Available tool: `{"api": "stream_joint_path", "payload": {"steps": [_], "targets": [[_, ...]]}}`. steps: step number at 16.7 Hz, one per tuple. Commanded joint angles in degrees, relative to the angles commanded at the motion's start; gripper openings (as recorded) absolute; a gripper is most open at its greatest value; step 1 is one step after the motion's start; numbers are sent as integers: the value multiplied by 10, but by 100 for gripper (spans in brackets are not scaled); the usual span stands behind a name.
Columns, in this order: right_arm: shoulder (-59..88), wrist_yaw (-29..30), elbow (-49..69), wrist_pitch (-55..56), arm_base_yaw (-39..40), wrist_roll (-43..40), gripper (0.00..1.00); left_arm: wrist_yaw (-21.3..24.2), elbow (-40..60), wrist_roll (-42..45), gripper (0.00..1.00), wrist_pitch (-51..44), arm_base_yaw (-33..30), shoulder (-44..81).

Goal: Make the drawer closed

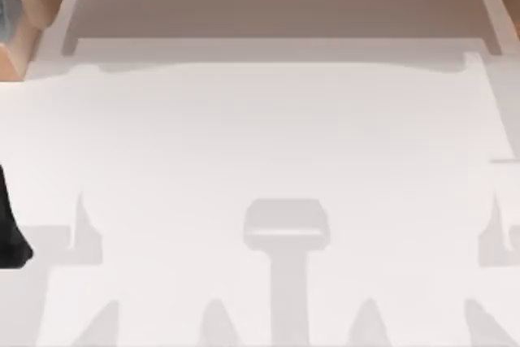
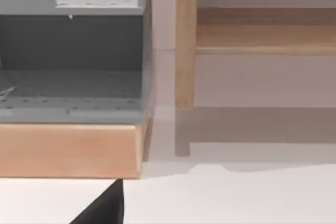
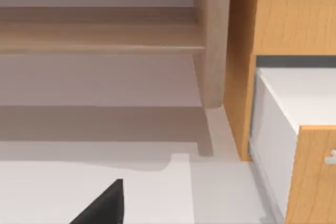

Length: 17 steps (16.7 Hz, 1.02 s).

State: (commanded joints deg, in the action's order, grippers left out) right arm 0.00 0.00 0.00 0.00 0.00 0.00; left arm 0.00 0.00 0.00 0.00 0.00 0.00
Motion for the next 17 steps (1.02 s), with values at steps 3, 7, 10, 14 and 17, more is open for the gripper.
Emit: {"api": "stream_joint_path", "payload": {"steps": [3, 7, 10, 14, 17], "targets": [[8, -8, 7, 6, -8, 1, 100, 0, 0, 0, 100, 0, 0, 0], [98, -85, 60, 53, -86, 5, 100, 0, 0, 0, 100, 0, 0, 0], [215, -167, 116, 103, -168, 6, 100, 0, 0, 0, 100, 0, 0, 0], [356, -264, 186, 166, -266, 6, 100, 0, 0, 0, 100, 0, 0, 0], [411, -307, 218, 195, -310, 7, 100, 0, 0, 0, 100, 0, 0, 0]]}}
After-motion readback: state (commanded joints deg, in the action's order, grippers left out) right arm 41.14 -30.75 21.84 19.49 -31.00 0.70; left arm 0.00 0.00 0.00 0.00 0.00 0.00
